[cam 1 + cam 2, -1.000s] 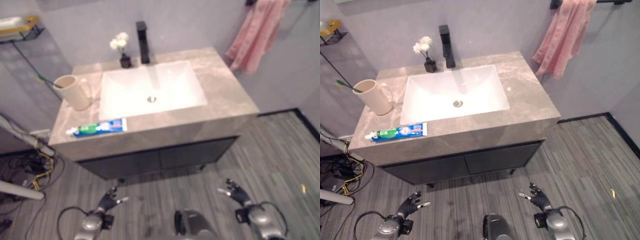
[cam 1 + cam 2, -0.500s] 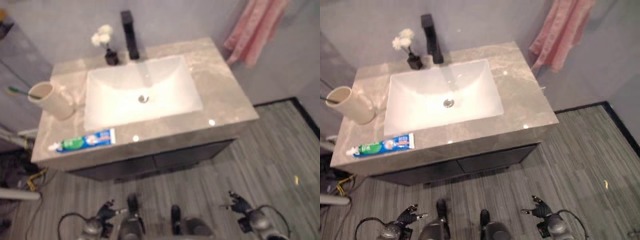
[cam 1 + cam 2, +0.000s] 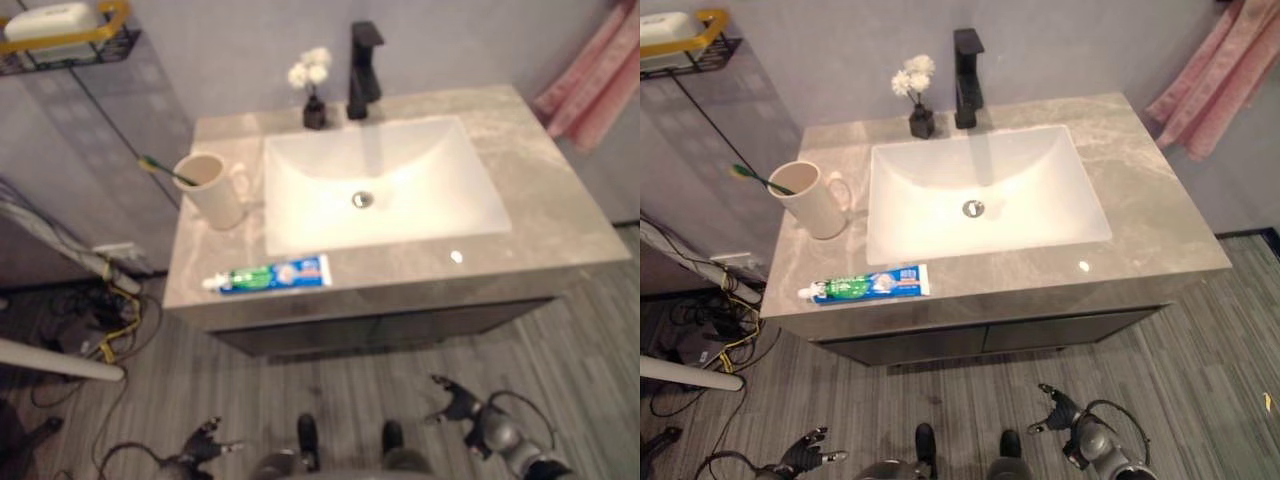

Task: Put brush and paste in cup on sink, flatten towel.

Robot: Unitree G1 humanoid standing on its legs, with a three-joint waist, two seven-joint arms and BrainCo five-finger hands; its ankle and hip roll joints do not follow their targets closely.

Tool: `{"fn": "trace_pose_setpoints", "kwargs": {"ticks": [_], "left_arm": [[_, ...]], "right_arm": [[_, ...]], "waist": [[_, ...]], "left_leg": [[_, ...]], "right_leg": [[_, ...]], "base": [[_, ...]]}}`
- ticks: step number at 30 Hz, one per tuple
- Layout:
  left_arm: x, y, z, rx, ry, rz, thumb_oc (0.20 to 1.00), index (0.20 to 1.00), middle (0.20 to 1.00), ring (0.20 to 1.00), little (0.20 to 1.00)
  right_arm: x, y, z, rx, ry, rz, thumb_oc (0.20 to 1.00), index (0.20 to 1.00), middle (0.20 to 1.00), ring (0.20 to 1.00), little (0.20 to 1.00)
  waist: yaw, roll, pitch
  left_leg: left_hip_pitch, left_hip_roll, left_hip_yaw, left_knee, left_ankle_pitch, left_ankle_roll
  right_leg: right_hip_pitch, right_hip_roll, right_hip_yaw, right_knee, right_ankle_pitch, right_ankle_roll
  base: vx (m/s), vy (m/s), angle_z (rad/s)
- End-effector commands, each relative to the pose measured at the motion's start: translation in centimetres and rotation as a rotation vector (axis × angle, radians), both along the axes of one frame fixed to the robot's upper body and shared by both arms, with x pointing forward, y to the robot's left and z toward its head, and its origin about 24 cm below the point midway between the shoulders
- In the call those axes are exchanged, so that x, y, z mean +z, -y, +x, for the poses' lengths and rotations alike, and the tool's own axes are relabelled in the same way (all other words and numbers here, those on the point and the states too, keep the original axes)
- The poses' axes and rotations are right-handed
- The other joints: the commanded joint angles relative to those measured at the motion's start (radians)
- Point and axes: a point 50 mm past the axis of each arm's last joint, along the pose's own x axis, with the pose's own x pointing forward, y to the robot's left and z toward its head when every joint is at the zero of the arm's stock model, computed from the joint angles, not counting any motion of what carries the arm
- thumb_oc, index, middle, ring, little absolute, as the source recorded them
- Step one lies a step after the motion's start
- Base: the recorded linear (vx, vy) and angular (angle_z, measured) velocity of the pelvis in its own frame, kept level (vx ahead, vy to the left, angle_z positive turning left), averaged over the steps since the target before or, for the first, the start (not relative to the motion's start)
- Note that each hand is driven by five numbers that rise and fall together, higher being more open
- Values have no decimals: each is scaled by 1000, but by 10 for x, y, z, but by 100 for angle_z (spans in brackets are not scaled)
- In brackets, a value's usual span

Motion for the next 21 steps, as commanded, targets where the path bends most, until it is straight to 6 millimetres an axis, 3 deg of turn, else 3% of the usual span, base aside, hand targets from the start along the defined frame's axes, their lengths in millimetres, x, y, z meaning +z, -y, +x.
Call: {"fn": "trace_pose_setpoints", "kwargs": {"ticks": [1,6,8,12,13,15,16,18,19,20,21], "left_arm": [[10,-5,9,-109,37,-16,1000,1000,1000,1000,1000],[30,-6,-1,-219,61,-89,1000,1000,1000,1000,1000],[52,-8,3,-295,113,-124,1000,1000,1000,1000,1000],[103,-12,30,-573,208,-91,1000,1000,1000,1000,1000],[140,-12,46,-750,249,-78,1000,1000,1000,1000,1000],[186,-13,55,-884,265,-69,1000,1000,1000,1000,1000],[226,-10,60,-910,334,-121,1000,1000,1000,1000,1000],[256,-16,60,-868,440,-90,1000,1000,1000,1000,1000],[281,-21,66,-795,607,-81,1000,1000,1000,1000,1000],[309,-29,74,-741,787,18,1000,1000,1000,1000,1000],[319,-34,76,-721,849,79,1000,1000,1000,1000,1000]], "right_arm": [[1,14,0,-23,-21,-27,1000,1000,1000,1000,1000],[-2,30,-4,-102,-87,-59,1000,1000,1000,1000,1000],[0,41,-2,-186,-87,-65,1000,1000,1000,1000,1000],[-6,63,-28,-340,-194,-85,1000,1000,1000,1000,1000],[-4,79,-45,-339,-282,-142,1000,1000,1000,1000,1000],[-6,87,-64,-311,-383,-192,1000,1000,1000,1000,1000],[-8,95,-93,-363,-472,-186,1000,1000,1000,1000,1000],[-14,92,-116,-506,-488,-101,1000,1000,1000,1000,1000],[-19,84,-124,-549,-464,-35,1000,1000,1000,1000,1000],[-24,74,-123,-548,-424,17,1000,1000,1000,1000,1000],[-24,70,-119,-541,-397,45,1000,1000,1000,1000,1000]], "waist": [[19,-36,-49],[53,-33,-60],[80,-29,-64],[114,-15,-63],[120,-3,-65],[118,5,-73],[120,18,-85],[110,8,-99],[106,2,-111],[105,-1,-115],[103,-4,-117]], "left_leg": [[-1,86,0,12,-55,-17],[5,105,-35,12,-45,-31],[-7,122,-60,12,-27,-43],[-48,149,-122,12,8,-70],[-59,160,-142,12,20,-78],[-63,167,-158,12,24,-84],[-66,172,-164,12,28,-91],[-68,176,-169,12,30,-96],[-69,176,-169,12,30,-97],[-60,174,-158,12,25,-99],[-55,173,-151,12,21,-98]], "right_leg": [[-71,-55,-14,90,24,23],[-33,-40,-67,94,-1,15],[-25,-23,-95,98,-17,4],[-19,15,-145,103,-49,-20],[-13,28,-165,103,-58,-28],[-2,39,-182,97,-60,-33],[5,48,-189,88,-60,-37],[10,55,-193,79,-57,-42],[11,56,-194,72,-52,-43],[11,54,-182,67,-46,-41],[10,52,-175,66,-44,-39]], "base": [[6,-103,29],[-21,-98,30],[-109,-177,17],[-122,-183,62],[-66,-157,80],[-26,-108,63],[8,-73,45],[31,-57,21],[52,-27,10],[53,-6,2],[50,22,-10]]}}
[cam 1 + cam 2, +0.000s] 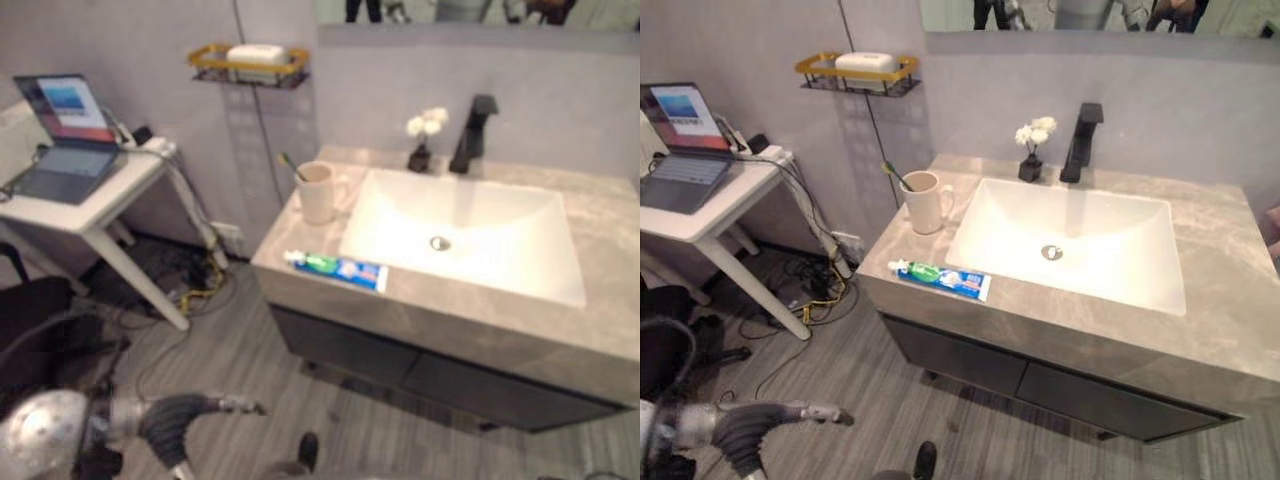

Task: Put brush and paste in cup on sink, flatten towel.

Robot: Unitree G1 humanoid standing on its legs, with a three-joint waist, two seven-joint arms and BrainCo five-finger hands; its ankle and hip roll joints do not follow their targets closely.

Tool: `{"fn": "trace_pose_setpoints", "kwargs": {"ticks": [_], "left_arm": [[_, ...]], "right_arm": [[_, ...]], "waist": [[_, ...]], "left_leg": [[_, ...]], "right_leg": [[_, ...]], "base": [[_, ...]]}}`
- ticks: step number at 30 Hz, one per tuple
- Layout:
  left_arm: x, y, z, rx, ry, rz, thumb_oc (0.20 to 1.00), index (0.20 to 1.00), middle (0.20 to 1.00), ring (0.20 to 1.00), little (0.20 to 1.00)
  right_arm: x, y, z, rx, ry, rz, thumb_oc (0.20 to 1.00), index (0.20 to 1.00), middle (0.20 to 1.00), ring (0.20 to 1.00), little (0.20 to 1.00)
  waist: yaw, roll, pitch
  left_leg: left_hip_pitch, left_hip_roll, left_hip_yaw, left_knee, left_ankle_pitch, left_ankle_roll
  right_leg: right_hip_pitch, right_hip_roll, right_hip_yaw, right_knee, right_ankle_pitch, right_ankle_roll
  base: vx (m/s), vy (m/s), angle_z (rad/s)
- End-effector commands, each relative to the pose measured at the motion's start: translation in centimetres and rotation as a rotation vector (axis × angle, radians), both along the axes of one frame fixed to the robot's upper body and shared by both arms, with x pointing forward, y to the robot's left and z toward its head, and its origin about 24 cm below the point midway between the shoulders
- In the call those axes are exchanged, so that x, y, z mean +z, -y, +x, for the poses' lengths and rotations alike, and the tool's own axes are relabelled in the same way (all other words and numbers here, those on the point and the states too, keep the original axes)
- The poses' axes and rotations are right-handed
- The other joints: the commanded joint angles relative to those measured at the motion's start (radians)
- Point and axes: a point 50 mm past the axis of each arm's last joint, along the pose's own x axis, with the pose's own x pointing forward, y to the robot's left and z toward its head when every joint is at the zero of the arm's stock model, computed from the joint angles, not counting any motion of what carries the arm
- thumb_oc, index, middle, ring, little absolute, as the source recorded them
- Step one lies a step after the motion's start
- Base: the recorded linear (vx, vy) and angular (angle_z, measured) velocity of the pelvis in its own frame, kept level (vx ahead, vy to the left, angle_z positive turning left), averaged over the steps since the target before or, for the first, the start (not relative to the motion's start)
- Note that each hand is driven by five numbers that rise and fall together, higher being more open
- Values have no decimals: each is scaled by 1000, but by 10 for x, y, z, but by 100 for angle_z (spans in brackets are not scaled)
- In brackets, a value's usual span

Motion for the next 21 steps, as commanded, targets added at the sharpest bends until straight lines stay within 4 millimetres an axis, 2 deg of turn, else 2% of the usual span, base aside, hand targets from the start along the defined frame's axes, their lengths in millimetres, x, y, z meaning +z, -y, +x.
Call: {"fn": "trace_pose_setpoints", "kwargs": {"ticks": [1,2,3,4,7,11,21], "left_arm": [[41,-41,28,254,405,-104,1000,1000,1000,1000,1000],[53,-48,33,281,513,-59,1000,1000,1000,1000,1000],[53,-48,34,281,513,-59,1000,1000,1000,1000,1000],[62,-51,40,282,587,2,1000,1000,1000,1000,1000],[65,-56,49,267,636,106,1000,1000,1000,1000,1000],[56,-54,61,225,606,156,1000,1000,1000,1000,1000],[43,-39,63,123,537,196,1000,1000,1000,1000,1000]], "right_arm": [[-8,-27,70,73,229,106,1000,1000,1000,1000,1000],[-8,-35,77,68,282,139,1000,1000,1000,1000,1000],[-8,-35,77,67,282,139,1000,1000,1000,1000,1000],[-8,-41,87,91,319,155,1000,1000,1000,1000,1000],[-4,-52,101,192,375,189,1000,1000,1000,1000,1000],[-5,-52,95,136,391,196,1000,1000,1000,1000,1000],[-9,-41,77,55,325,154,1000,1000,1000,1000,1000]], "waist": [[-27,-44,-9],[-41,-46,-11],[-39,-47,-10],[-53,-46,-8],[-83,-46,4],[-113,-48,16],[-124,-50,17]], "left_leg": [[15,72,41,14,-37,-21],[28,66,58,14,-46,-18],[29,66,60,14,-47,-18],[46,60,83,14,-59,-14],[91,46,151,14,-94,1],[132,25,215,14,-134,23],[156,-14,278,14,-178,54]], "right_leg": [[-41,-61,71,17,35,33],[-42,-70,85,15,44,40],[-41,-71,87,15,44,41],[-45,-81,110,16,53,48],[-55,-105,177,11,79,71],[-62,-129,235,1,110,99],[-78,-163,294,-41,158,131]], "base": [[57,58,-24],[45,55,-38],[50,92,-45],[30,86,-56],[56,165,-68],[48,153,-67],[38,104,-32]]}}
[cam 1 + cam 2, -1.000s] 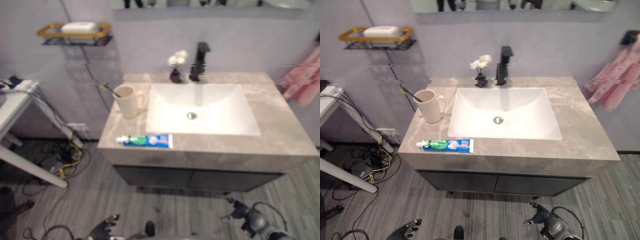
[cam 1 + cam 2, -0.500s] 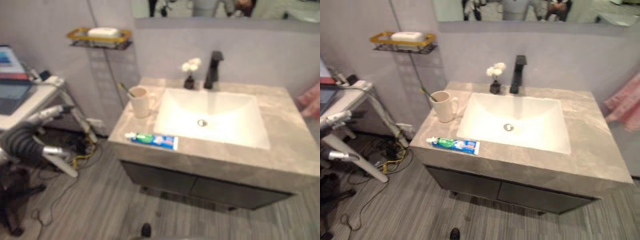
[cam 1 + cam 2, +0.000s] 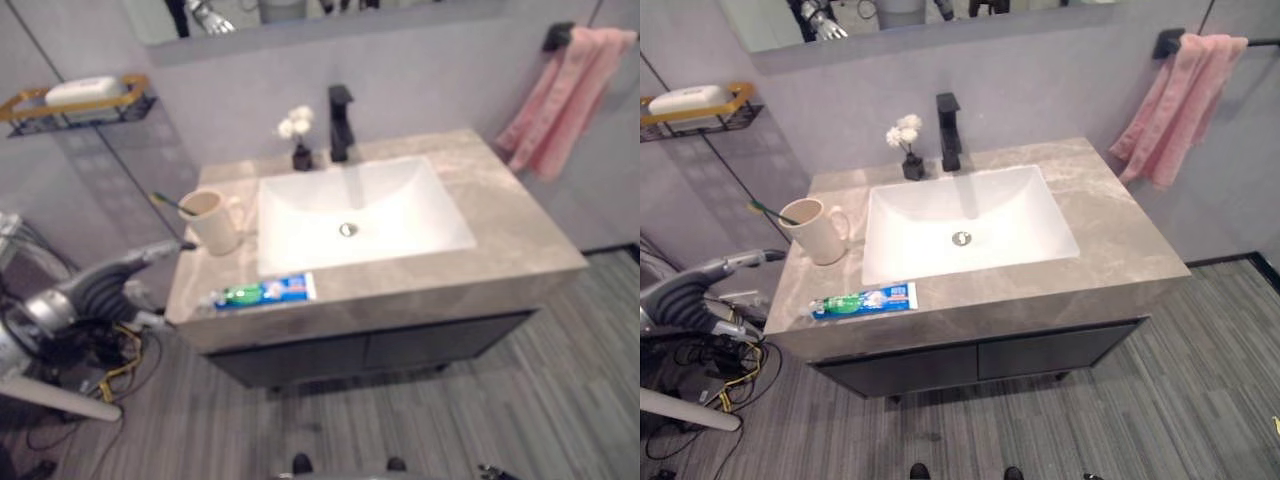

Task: Put brush and paste in cup on sink, flatten towel.

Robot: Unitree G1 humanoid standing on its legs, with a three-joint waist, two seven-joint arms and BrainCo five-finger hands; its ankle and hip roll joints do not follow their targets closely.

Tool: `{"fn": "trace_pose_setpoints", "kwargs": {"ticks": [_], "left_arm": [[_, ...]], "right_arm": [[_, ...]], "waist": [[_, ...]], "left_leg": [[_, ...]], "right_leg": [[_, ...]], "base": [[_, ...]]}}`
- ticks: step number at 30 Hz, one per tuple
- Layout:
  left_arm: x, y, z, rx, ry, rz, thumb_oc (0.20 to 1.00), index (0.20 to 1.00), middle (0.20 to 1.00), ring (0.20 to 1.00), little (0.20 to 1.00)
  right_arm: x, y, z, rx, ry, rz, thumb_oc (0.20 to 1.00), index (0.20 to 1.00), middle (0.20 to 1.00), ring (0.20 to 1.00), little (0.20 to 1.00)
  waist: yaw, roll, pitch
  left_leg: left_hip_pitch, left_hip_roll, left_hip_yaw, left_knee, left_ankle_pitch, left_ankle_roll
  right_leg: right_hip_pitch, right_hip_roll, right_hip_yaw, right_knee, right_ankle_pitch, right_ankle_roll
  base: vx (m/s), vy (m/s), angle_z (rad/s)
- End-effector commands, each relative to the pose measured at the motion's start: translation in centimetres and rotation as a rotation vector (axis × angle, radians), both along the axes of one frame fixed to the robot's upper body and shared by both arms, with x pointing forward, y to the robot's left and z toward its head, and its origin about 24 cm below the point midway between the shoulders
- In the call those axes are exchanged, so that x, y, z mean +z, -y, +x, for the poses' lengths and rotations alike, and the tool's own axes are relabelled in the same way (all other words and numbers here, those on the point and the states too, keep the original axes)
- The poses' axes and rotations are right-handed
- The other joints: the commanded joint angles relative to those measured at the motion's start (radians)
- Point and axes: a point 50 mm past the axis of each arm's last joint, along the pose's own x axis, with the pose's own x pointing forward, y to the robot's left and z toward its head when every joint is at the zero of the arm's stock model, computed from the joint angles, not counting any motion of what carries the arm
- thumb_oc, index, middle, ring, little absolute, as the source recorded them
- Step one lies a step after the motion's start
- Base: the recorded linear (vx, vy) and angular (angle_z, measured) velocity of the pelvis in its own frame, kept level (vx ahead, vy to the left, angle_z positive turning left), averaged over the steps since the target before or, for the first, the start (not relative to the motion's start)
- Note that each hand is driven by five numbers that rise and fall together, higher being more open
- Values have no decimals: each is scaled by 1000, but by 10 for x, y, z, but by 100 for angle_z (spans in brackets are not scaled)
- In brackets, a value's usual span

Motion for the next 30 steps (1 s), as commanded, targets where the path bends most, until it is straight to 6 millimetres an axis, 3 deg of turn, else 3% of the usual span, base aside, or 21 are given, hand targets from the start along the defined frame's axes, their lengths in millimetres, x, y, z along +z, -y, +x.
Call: {"fn": "trace_pose_setpoints", "kwargs": {"ticks": [1,9,20,30], "left_arm": [[19,4,4,-46,72,73,1000,1000,1000,1000,1000],[-6,11,6,-89,10,150,1000,1000,1000,1000,1000],[-44,11,19,-81,-38,329,1000,1000,1000,1000,1000],[-46,17,37,-73,38,352,1000,1000,1000,1000,1000]], "right_arm": [[3,5,12,1,23,-18,1000,1000,1000,1000,1000],[3,7,15,23,3,-32,1000,1000,1000,1000,1000],[2,6,17,0,13,-36,1000,1000,1000,1000,1000],[-1,4,4,-14,-43,-17,1000,1000,1000,1000,1000]], "waist": [[11,-48,2],[10,-46,3],[-9,-65,-19],[-26,-72,-29]], "left_leg": [[57,25,-52,15,-127,17],[62,1,-37,15,-146,34],[77,13,-56,15,-155,29],[83,21,-45,15,-159,25]], "right_leg": [[-11,-92,-19,-1,79,77],[-20,-116,-9,-6,91,92],[18,-108,-49,-6,70,84],[17,-98,-39,-6,60,77]], "base": [[45,87,-11],[35,67,-10],[47,-4,5],[13,-4,3]]}}
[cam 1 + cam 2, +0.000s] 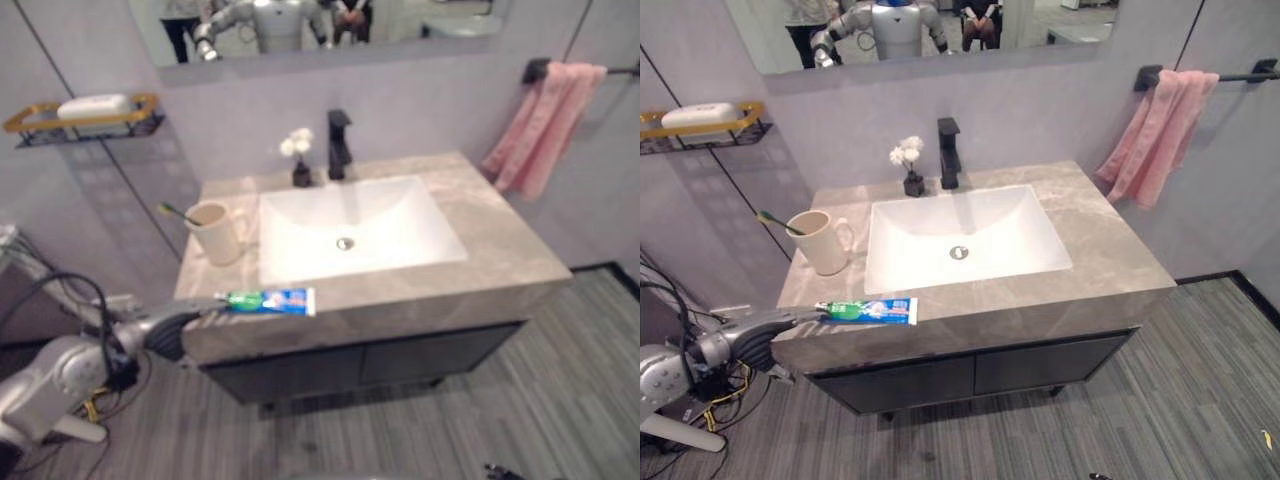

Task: Put brush and paste in cup on sink, flatten towel.

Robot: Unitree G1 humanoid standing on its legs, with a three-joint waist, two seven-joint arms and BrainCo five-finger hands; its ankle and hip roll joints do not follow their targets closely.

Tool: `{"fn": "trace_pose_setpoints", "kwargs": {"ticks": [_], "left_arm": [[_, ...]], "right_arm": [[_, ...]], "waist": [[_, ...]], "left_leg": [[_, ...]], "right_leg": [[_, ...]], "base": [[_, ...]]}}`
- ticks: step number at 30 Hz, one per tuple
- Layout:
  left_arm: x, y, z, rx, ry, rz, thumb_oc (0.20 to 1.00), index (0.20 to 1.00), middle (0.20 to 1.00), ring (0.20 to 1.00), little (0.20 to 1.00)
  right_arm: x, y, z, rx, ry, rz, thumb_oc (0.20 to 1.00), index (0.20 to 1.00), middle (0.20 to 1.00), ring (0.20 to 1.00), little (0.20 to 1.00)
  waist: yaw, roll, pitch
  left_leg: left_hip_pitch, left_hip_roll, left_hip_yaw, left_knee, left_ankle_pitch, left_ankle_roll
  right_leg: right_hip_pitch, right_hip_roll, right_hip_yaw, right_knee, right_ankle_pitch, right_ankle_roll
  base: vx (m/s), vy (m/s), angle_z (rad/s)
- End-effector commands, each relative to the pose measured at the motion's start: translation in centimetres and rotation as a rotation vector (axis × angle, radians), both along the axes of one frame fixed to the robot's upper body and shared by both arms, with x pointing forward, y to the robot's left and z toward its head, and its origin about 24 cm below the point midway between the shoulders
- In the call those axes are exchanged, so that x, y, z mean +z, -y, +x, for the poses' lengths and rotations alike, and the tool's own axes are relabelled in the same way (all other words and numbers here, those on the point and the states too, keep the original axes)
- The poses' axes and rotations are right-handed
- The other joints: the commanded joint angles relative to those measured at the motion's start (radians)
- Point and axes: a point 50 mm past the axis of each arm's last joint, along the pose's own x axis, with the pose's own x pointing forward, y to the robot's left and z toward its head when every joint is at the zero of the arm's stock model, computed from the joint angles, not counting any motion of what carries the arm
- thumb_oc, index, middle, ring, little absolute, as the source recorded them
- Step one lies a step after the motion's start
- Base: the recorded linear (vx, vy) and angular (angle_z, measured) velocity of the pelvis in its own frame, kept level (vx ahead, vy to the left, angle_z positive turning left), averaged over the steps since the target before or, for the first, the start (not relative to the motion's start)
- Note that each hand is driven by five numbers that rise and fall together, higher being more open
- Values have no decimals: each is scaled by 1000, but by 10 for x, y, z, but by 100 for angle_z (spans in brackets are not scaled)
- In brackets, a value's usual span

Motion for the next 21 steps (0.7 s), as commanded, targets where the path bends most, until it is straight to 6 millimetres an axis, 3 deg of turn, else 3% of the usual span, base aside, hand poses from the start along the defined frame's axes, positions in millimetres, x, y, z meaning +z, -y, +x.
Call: {"fn": "trace_pose_setpoints", "kwargs": {"ticks": [1,12,21], "left_arm": [[40,-1,22,-9,207,21,1000,1000,1000,1000,1000],[37,0,38,-15,254,65,1000,1000,1000,1000,1000],[11,4,39,-40,157,108,1000,1000,1000,1000,1000]], "right_arm": [[1,0,11,27,13,-1,1000,1000,1000,1000,1000],[2,0,10,42,26,-9,1000,1000,1000,1000,1000],[4,3,11,37,42,-23,1000,1000,1000,1000,1000]], "waist": [[-19,-36,29],[-42,-33,29],[-50,-38,38]], "left_leg": [[56,31,-45,18,-139,23],[51,33,-27,18,-141,18],[47,35,-16,18,-142,18]], "right_leg": [[-15,-87,-36,5,64,70],[-36,-79,-14,5,64,67],[-51,-76,-3,5,67,68]], "base": [[24,-4,-7],[18,0,-7],[16,4,-4]]}}
